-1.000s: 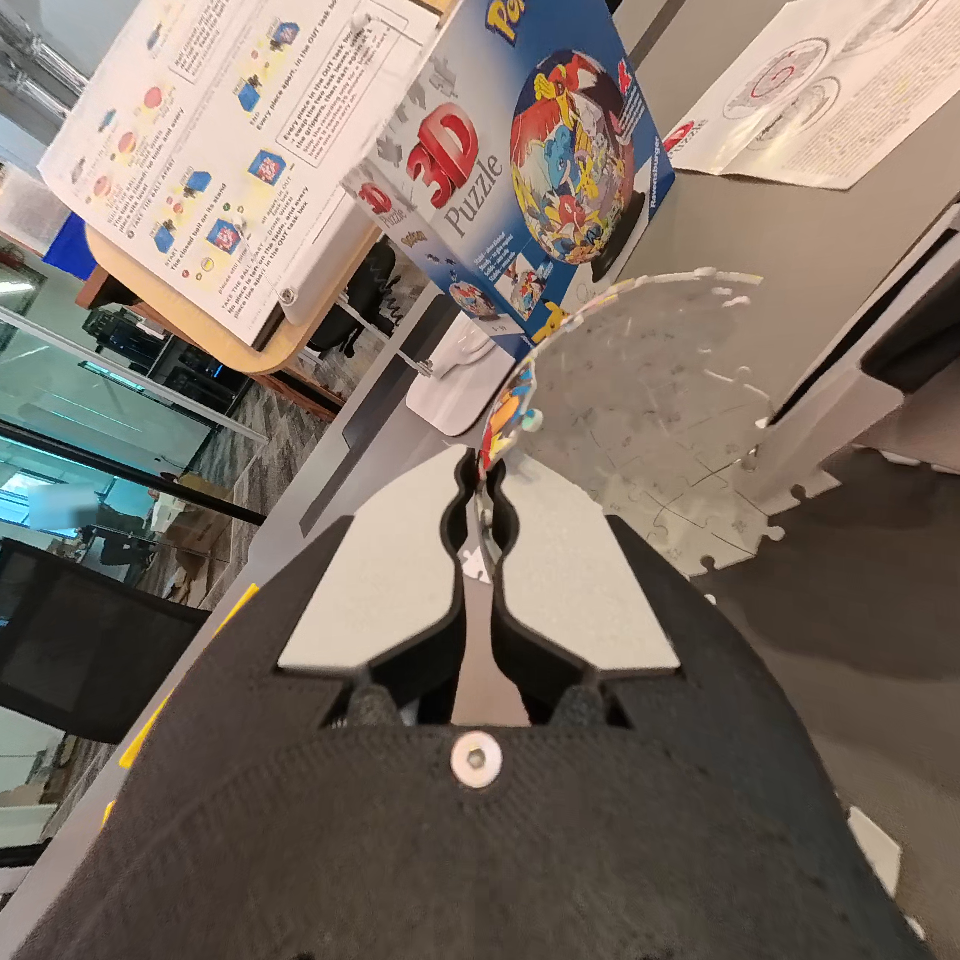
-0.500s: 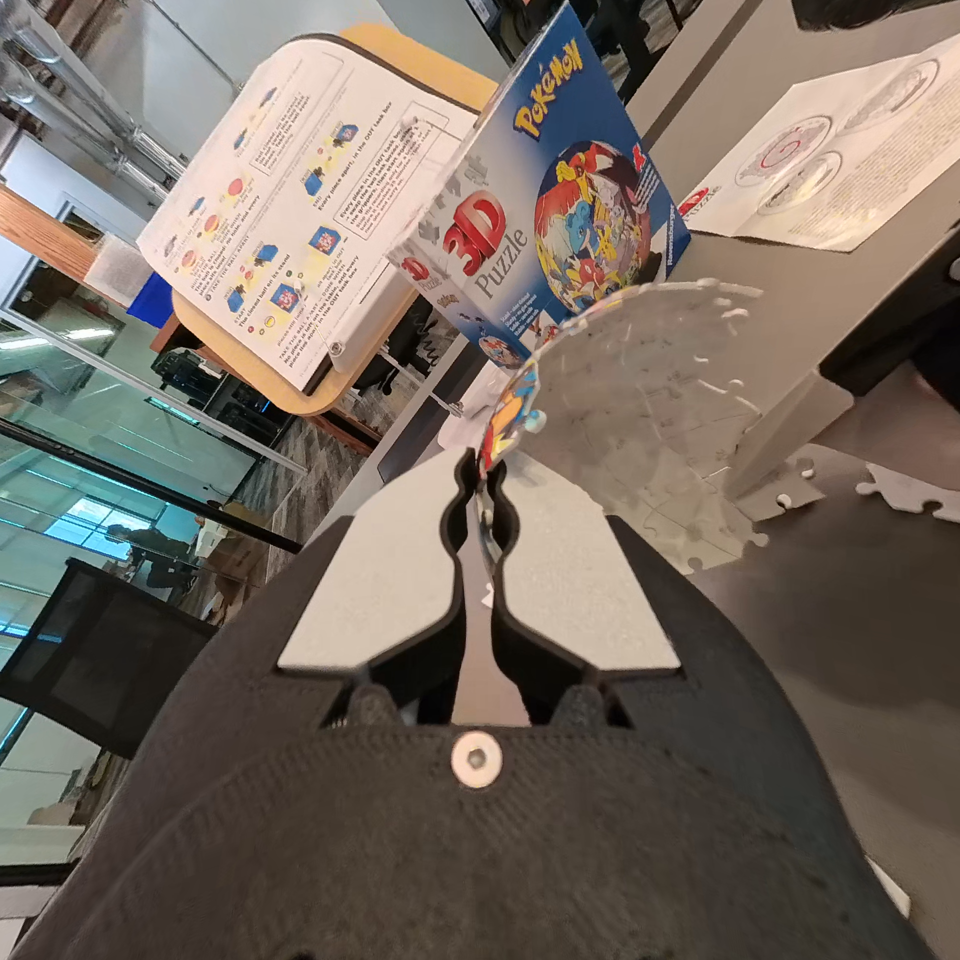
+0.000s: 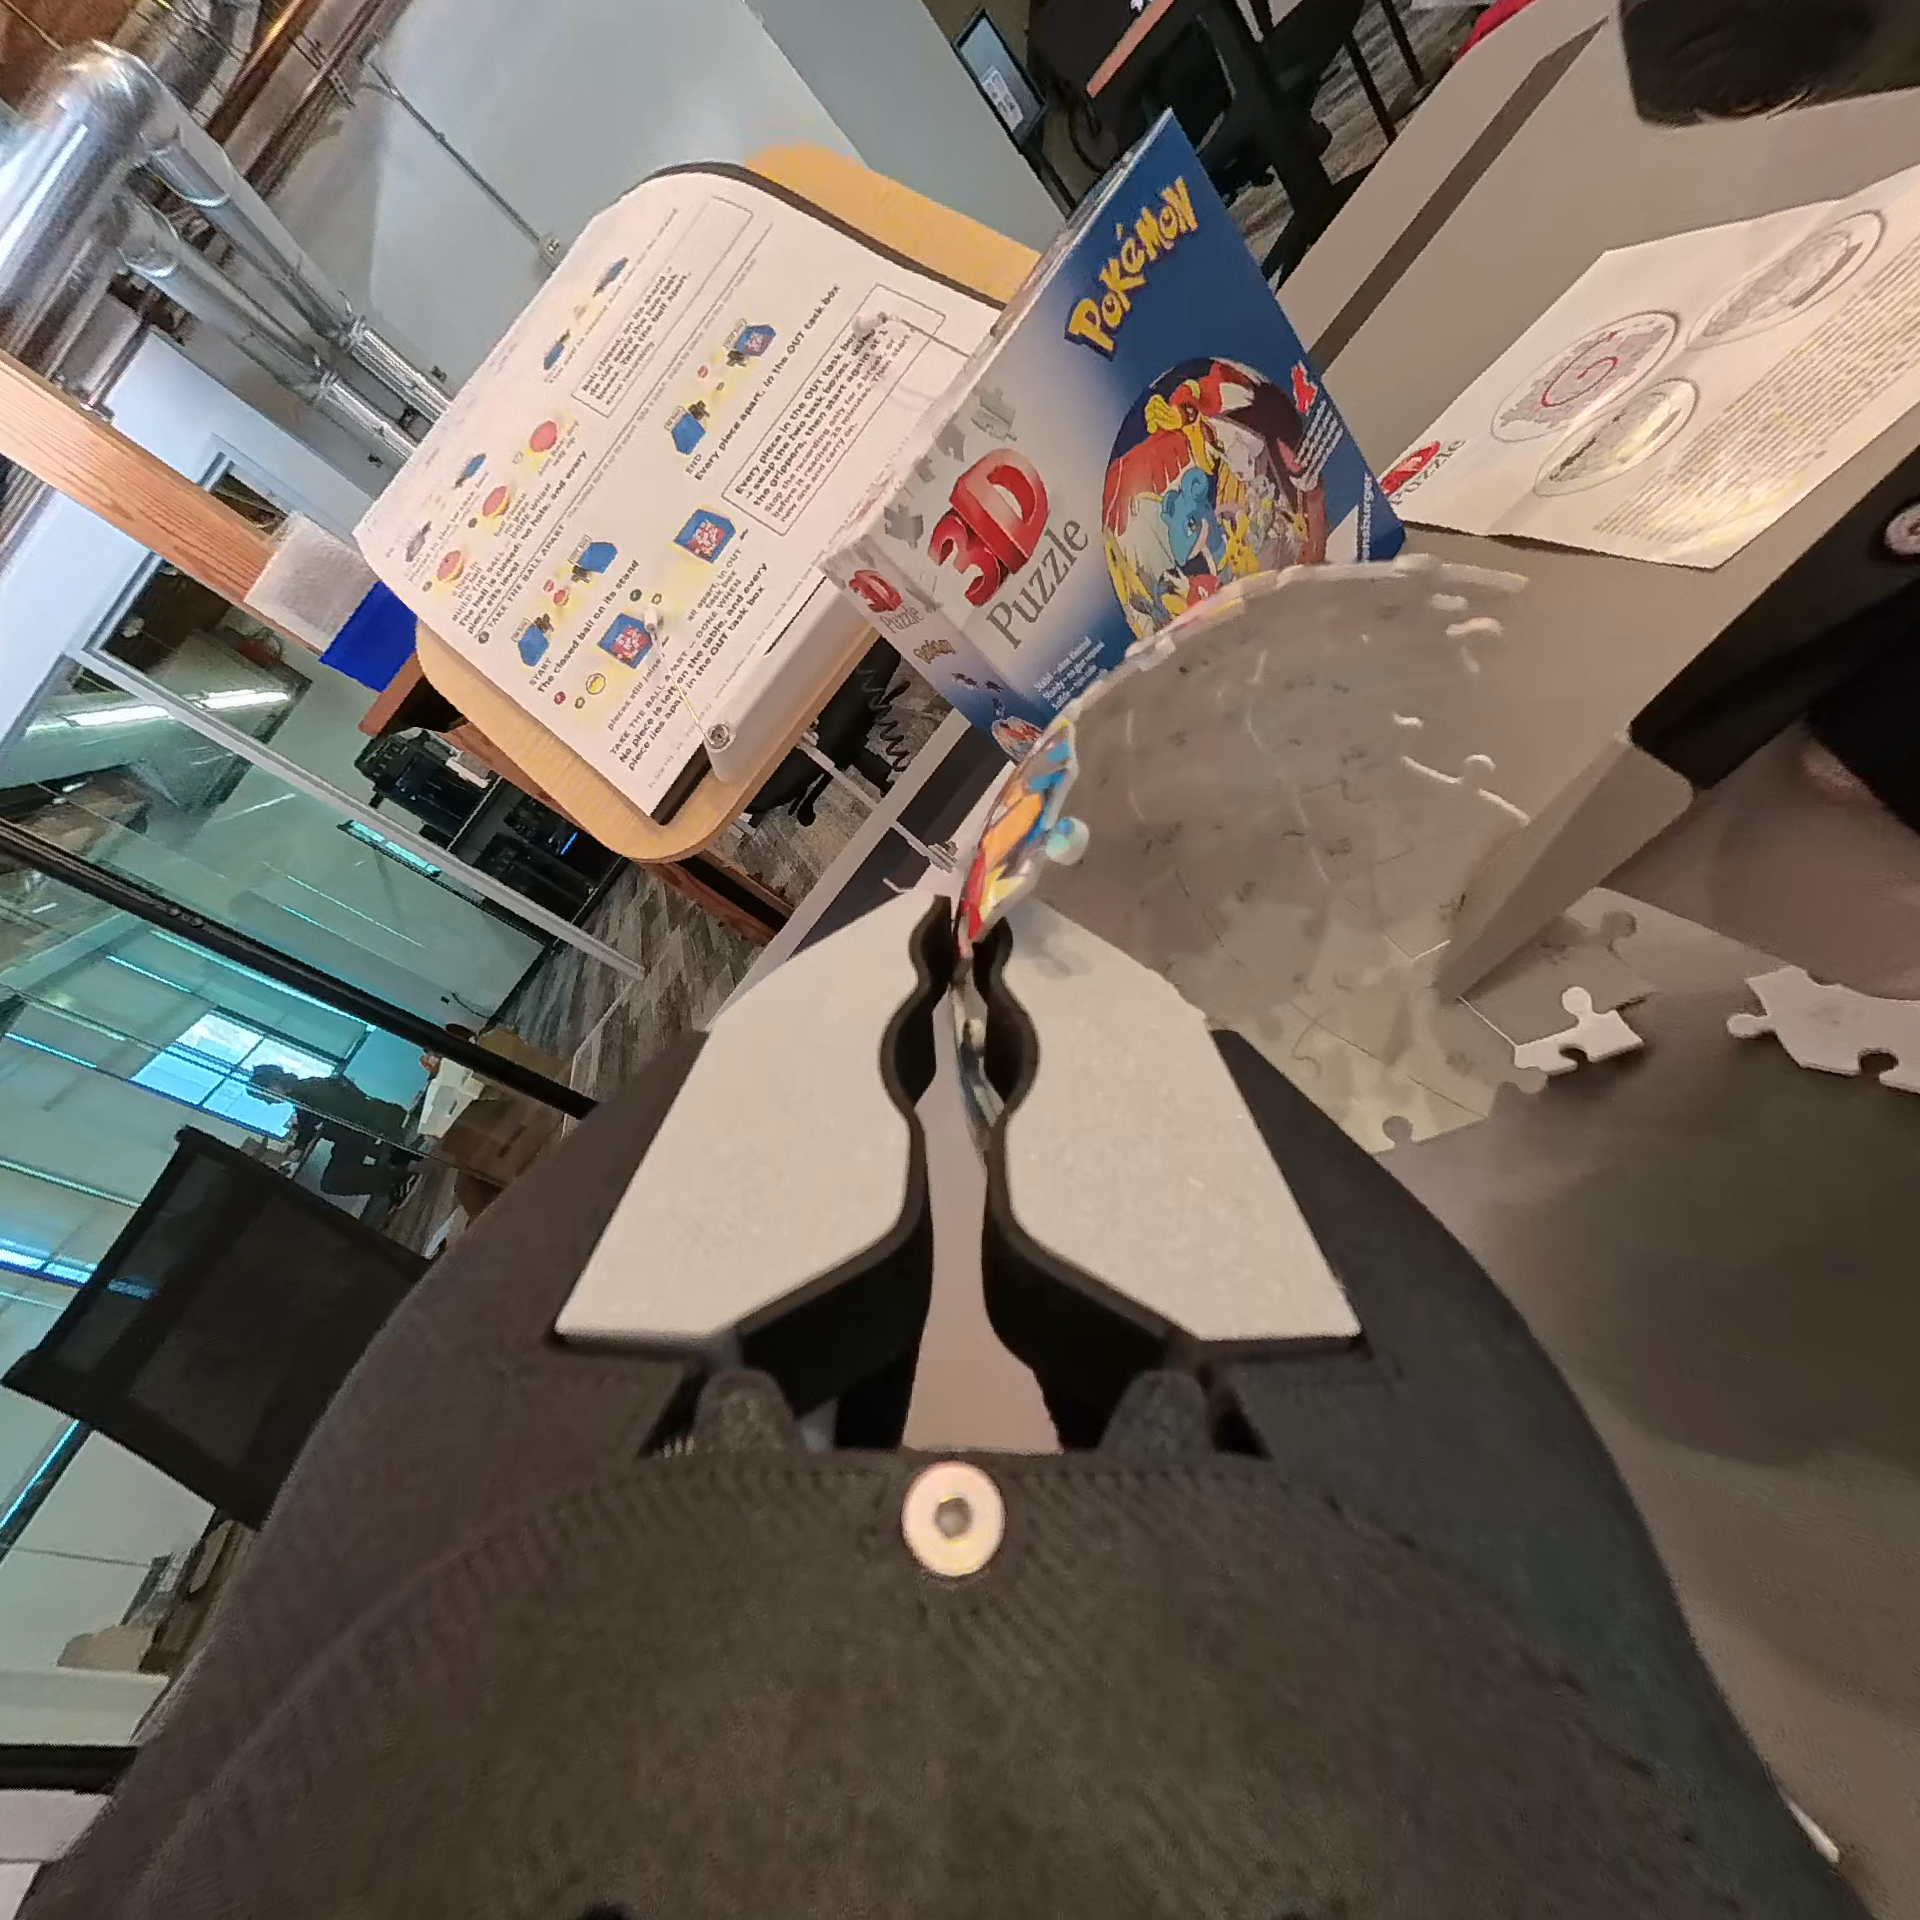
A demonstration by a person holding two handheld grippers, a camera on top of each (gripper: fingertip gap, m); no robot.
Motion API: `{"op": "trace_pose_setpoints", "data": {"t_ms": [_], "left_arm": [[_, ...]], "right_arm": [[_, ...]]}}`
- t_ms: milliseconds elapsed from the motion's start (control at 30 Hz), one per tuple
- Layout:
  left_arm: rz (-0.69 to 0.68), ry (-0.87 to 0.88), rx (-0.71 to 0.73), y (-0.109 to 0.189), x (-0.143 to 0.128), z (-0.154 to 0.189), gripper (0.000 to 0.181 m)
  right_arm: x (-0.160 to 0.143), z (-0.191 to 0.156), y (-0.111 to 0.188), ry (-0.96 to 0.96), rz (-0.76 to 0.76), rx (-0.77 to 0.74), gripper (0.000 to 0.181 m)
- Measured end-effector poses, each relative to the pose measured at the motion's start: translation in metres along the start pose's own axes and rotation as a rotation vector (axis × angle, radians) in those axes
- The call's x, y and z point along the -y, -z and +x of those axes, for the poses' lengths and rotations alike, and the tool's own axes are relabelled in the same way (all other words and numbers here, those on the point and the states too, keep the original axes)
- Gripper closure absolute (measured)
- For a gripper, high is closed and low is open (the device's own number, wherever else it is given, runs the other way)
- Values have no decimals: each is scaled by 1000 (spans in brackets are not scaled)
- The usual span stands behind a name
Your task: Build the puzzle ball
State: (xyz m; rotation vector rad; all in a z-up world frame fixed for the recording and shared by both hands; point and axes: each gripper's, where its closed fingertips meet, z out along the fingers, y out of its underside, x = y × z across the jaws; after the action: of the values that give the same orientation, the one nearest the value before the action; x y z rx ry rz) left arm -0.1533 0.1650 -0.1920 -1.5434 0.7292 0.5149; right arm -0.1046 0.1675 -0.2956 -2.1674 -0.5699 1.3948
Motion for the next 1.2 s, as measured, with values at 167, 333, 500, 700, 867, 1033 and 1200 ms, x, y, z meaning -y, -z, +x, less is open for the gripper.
{"op": "trace_pose_setpoints", "data": {"t_ms": [167,333,500,700,867,1033,1200], "left_arm": [[13,10,12,1,3,-3,178],[32,24,31,3,6,-6,178],[38,17,53,4,8,-9,178],[43,26,67,5,9,-11,178],[49,24,68,5,11,-10,178],[54,27,69,5,14,-8,178],[60,24,72,5,16,-7,178]], "right_arm": [[5,-3,3,7,37,16,178],[10,-6,6,26,67,14,179],[12,-8,5,22,70,8,178],[15,-7,8,-1,86,18,168],[22,-8,12,-7,141,22,174],[23,-9,13,32,162,7,178],[24,-7,15,56,172,-19,181]]}}
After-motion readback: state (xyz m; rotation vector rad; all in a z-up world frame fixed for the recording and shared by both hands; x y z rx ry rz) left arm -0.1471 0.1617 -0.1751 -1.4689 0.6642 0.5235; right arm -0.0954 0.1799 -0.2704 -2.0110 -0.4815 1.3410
